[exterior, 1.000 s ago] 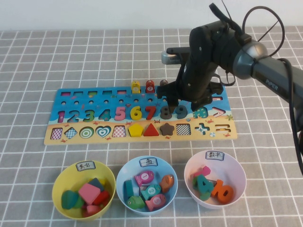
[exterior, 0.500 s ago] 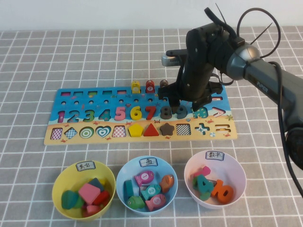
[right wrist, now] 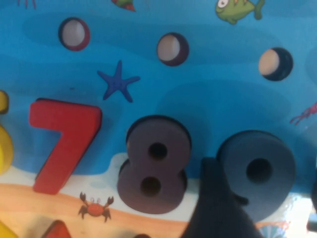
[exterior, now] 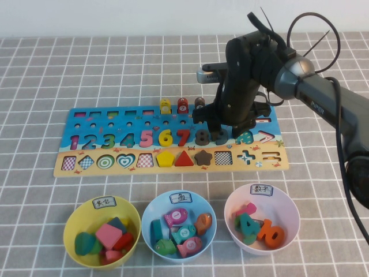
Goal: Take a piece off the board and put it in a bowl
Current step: Pick up the "number 9"
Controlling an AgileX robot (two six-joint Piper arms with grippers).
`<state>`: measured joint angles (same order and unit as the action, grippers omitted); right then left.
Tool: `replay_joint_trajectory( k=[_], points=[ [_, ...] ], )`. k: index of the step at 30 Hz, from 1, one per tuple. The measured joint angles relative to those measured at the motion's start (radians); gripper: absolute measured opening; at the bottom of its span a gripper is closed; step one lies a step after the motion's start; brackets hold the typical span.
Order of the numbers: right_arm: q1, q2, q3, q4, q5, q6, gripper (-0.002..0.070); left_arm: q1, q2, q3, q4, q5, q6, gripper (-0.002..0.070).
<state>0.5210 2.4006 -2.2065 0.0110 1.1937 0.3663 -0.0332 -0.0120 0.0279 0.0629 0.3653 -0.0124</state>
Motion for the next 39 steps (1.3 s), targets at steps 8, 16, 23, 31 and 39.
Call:
replay_joint_trajectory(
  k=[8,16,23,31,39],
  points=[
    [0.0,0.0,0.0,0.0,0.0,0.0,0.0358,0.0,0.0,0.0,0.0,0.0,0.0,-0.0003],
    [0.0,0.0,0.0,0.004,0.002,0.002,0.0308,0.0,0.0,0.0,0.0,0.0,0.0,-0.0003],
    [0.0,0.0,-0.001,0.03,0.011,0.002,0.0301,0.0,0.0,0.0,0.0,0.0,0.0,-0.0003],
    [0.0,0.0,-0.002,0.03,0.012,0.002,0.0297,0.0,0.0,0.0,0.0,0.0,0.0,-0.0003],
    [0.002,0.0,-0.002,0.024,0.012,0.002,0.024,0.0,0.0,0.0,0.0,0.0,0.0,-0.0003]
  ],
)
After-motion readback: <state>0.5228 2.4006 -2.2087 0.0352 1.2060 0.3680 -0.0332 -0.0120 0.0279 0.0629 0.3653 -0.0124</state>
